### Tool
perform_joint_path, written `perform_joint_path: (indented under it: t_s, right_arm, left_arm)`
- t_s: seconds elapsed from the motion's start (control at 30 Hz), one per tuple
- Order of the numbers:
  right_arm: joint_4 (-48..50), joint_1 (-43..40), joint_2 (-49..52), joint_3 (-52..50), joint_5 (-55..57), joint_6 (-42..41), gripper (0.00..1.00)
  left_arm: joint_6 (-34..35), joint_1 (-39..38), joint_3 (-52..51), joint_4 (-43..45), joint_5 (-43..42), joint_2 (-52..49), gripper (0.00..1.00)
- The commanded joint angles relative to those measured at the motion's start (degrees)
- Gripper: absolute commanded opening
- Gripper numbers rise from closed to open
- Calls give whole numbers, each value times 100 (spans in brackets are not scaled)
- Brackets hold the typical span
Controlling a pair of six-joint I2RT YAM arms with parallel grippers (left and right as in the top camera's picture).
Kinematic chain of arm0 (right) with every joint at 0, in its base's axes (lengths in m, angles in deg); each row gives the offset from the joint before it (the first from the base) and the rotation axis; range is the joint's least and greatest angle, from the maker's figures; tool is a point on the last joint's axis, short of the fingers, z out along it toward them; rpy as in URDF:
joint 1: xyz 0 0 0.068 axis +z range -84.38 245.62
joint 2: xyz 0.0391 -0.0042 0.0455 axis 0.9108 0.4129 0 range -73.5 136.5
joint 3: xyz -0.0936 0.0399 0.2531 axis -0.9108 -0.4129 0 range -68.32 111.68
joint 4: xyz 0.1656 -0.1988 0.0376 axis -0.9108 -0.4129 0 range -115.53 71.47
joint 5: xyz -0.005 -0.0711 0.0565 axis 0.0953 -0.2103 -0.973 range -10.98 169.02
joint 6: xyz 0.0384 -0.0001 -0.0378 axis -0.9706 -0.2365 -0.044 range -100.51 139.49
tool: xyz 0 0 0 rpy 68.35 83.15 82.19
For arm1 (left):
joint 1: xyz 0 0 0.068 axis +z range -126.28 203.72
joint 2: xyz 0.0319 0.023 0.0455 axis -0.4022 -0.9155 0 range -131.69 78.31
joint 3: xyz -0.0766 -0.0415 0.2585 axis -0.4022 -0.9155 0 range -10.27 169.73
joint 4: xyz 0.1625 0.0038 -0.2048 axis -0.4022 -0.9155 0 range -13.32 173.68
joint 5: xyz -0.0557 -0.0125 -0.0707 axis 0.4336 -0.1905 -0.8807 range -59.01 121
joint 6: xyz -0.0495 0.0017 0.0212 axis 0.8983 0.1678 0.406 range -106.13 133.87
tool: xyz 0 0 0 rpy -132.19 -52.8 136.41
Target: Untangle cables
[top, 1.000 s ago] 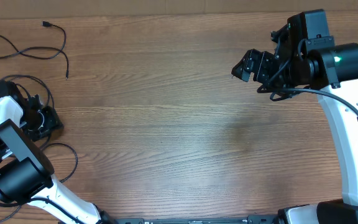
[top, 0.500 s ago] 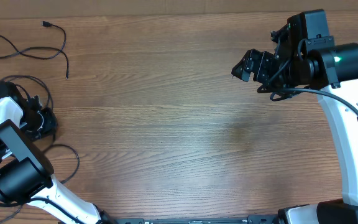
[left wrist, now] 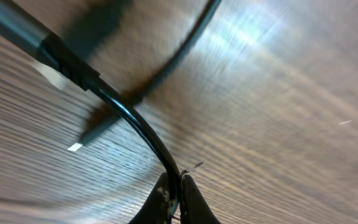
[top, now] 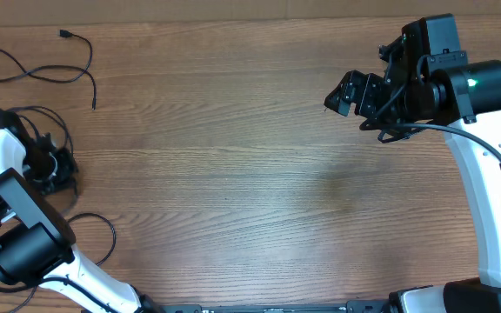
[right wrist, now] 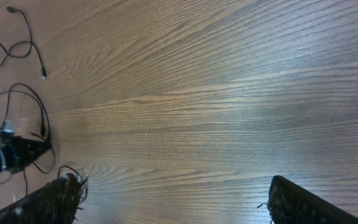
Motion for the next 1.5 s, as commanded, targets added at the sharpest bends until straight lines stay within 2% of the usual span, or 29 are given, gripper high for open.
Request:
perform_joint_path:
  t_s: [0.0, 0.1, 0.27, 0.37, 0.83, 1.1, 1.13, 1.17, 1.2, 1.27, 1.37, 1.4, 1.47]
  right_arm:
    - [15, 15, -13, 48, 59, 22, 95]
    - [24, 15, -15, 48, 59, 20, 95]
    - [33, 15, -15, 48, 59, 22, 95]
    - [33, 15, -15, 48, 59, 22, 95]
    - [59, 15, -13, 48, 59, 22, 95]
    - [59, 15, -15, 48, 61, 22, 95]
    - [57, 15, -15, 48, 59, 22, 95]
    - [57, 15, -15, 48, 59, 24, 95]
    - [57, 15, -13, 48, 59, 22, 95]
    - [57, 15, -15, 48, 59, 24, 95]
    - [57, 15, -15, 48, 61, 26, 95]
    - [57, 15, -15, 48, 61, 26, 95]
    - [57, 15, -15, 48, 63, 48, 95]
  left_arm:
    - [74, -2, 317, 15, -157, 562, 4]
    - [223, -2, 319, 33, -181, 787, 4]
    - [1539, -2, 271, -273, -219, 831, 4]
    - [2033, -2, 203, -527, -221, 831, 4]
    - [2179, -2, 157, -1646, -221, 831, 4]
    - [2177, -2, 153, -2002, -216, 831, 12]
    - [2177, -2, 153, -2026, -216, 831, 15]
    - [2177, -2, 153, -2039, -216, 831, 23]
    - [2177, -2, 153, -2052, -216, 831, 25]
    - [2179, -2, 153, -2048, -216, 831, 24]
    - [2225, 0, 155, -1956, -243, 831, 13]
    - [2277, 9, 157, -1926, -243, 833, 13]
    - [2280, 44, 197, -1919, -345, 837, 22]
